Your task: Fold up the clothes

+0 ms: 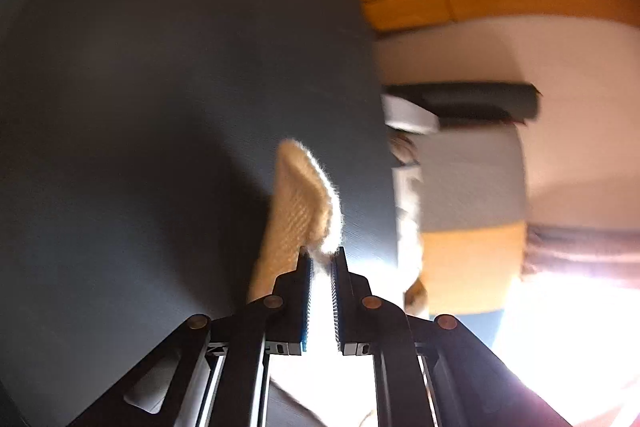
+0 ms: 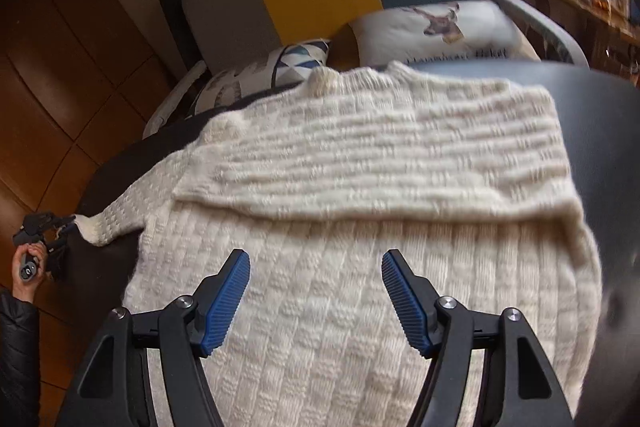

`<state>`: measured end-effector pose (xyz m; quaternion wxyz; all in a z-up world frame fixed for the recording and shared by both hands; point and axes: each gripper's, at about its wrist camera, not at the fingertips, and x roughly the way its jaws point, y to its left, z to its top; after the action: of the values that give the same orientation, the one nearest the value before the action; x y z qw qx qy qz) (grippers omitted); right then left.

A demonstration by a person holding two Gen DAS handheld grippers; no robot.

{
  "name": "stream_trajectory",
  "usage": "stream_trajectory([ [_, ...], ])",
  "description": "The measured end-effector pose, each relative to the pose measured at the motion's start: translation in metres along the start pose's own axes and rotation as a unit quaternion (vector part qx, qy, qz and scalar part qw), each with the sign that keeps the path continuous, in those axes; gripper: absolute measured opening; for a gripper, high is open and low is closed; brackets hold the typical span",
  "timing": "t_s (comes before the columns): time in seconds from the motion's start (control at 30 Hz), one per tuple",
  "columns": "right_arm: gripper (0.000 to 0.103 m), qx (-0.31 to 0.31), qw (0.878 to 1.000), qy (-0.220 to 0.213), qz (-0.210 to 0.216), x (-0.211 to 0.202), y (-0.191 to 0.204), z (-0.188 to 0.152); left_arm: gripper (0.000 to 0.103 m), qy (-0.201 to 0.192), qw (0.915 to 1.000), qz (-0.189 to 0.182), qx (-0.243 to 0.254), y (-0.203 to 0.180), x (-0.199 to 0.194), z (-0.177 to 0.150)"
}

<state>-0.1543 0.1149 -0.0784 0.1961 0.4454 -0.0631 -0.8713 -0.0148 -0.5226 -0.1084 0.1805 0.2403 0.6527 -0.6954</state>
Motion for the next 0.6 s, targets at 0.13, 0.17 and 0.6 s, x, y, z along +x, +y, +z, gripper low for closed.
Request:
stream_trajectory([
  [0.13, 0.070, -0.019, 0.999, 0.024, -0.028, 0.028, -0.006, 0.030, 0.009, 0.026, 0.9982, -0.036, 0.041, -0.049, 0.014, -0.024],
  [0.17, 0.070, -0.014, 0.999, 0.036, -0.035, 0.037, -0.010, 0.035, 0.009, 0.035, 0.9971, -0.044, 0.051, -0.060, 0.016, -0.032],
  [0.6, 0.075, -0.010, 0.997, 0.061, -0.043, 0.077, -0.020, 0.021, 0.009, 0.177, 0.9644, -0.068, 0.184, -0.168, 0.113, -0.184],
])
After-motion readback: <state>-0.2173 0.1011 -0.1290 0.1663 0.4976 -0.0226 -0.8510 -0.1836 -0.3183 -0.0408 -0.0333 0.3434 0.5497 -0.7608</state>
